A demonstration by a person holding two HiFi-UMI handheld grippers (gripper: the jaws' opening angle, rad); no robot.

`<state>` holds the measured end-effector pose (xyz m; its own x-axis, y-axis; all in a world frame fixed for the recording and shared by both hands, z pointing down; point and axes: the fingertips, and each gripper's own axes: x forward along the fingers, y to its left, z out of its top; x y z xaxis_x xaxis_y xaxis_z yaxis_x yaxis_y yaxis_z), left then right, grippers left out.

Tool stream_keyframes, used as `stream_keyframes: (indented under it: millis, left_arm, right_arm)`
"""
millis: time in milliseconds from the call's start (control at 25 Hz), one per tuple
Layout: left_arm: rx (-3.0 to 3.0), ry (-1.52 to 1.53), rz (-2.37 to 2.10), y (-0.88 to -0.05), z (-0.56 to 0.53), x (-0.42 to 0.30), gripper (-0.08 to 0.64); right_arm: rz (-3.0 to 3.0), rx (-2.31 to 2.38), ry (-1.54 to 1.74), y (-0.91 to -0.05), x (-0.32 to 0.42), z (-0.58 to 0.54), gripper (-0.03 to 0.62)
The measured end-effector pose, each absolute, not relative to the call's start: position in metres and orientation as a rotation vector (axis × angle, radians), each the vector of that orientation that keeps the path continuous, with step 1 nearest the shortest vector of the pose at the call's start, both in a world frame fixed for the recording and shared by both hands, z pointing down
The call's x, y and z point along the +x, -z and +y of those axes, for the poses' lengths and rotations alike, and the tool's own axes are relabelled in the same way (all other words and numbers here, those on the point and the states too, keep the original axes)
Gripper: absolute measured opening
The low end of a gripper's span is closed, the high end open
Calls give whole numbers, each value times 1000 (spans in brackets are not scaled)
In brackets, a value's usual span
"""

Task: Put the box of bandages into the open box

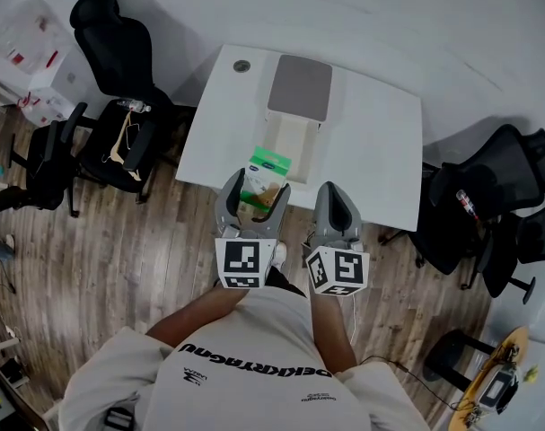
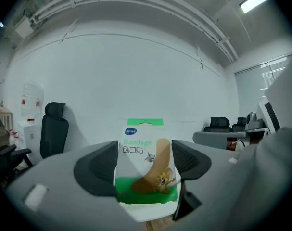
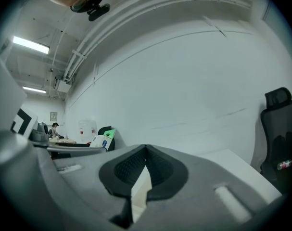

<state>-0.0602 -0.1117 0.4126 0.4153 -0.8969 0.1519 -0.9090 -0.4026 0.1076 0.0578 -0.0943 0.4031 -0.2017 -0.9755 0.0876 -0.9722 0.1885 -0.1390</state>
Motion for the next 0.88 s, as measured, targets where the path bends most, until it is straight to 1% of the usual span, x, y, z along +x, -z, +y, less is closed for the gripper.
stream_keyframes:
  millis: [880]
  left_arm:
    - [2405, -221, -1611, -456, -171, -20, 364]
  right_arm:
    - [2461, -1942, 344, -432, 88, -146, -2]
